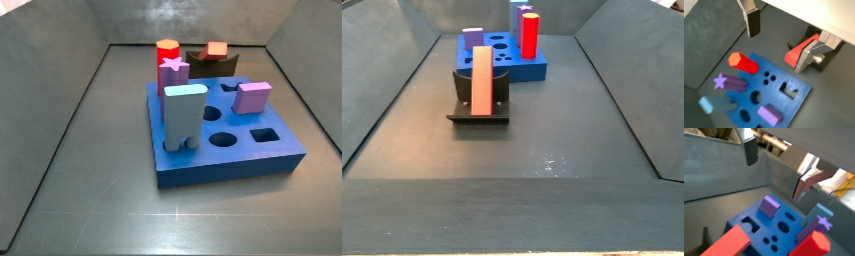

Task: Pick up the rectangle object. Move up. Place the rectangle object on the fixture. Regrasp the rectangle object. Move to above the board. Insert the rectangle object.
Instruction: Regrasp the rectangle object.

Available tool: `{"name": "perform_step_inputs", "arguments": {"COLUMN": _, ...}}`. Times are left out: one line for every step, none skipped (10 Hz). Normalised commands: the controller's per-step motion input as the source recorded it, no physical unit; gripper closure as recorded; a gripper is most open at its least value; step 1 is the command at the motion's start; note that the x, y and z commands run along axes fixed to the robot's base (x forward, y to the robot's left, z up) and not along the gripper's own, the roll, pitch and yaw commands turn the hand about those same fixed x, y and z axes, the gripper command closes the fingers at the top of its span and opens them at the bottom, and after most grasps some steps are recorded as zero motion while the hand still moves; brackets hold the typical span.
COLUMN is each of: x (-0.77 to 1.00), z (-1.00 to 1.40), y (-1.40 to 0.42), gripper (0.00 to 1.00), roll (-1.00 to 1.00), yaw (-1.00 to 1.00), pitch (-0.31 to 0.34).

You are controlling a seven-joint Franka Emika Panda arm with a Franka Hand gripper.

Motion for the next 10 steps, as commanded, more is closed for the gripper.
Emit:
{"name": "perform_step_inputs", "arguments": {"x": -0.01, "z": 0.04, "y": -0.04, "gripper": 0.0, "roll": 1.0, "yaw": 0.01, "pitch": 0.071}}
{"name": "perform_step_inputs", "arguments": {"x": -0.01, "z": 0.03, "y": -0.04, "gripper": 0.0, "roll": 1.0, "yaw": 0.01, "pitch": 0.069}}
{"name": "perform_step_inputs", "arguments": {"x": -0.01, "z": 0.02, "y": -0.03, "gripper": 0.0, "roll": 1.0, "yaw": 0.01, "pitch": 0.066}}
{"name": "perform_step_inputs", "arguments": {"x": -0.01, "z": 0.01, "y": -0.02, "gripper": 0.0, "roll": 1.0, "yaw": 0.01, "pitch": 0.065}}
{"name": "perform_step_inputs", "arguments": {"x": 0.0, "z": 0.01, "y": -0.02, "gripper": 0.0, "roll": 1.0, "yaw": 0.02, "pitch": 0.061}}
{"name": "perform_step_inputs", "arguments": {"x": 0.0, "z": 0.01, "y": -0.02, "gripper": 0.0, "roll": 1.0, "yaw": 0.02, "pitch": 0.06}}
{"name": "perform_step_inputs", "arguments": {"x": 0.01, "z": 0.01, "y": -0.02, "gripper": 0.0, "roll": 1.0, "yaw": 0.02, "pitch": 0.059}}
{"name": "perform_step_inputs", "arguments": {"x": 0.01, "z": 0.01, "y": -0.02, "gripper": 0.0, "roll": 1.0, "yaw": 0.02, "pitch": 0.06}}
{"name": "perform_step_inputs", "arguments": {"x": 0.01, "z": 0.01, "y": -0.02, "gripper": 0.0, "roll": 1.0, "yaw": 0.02, "pitch": 0.066}}
{"name": "perform_step_inputs", "arguments": {"x": 0.02, "z": 0.01, "y": -0.02, "gripper": 0.0, "roll": 1.0, "yaw": 0.02, "pitch": 0.073}}
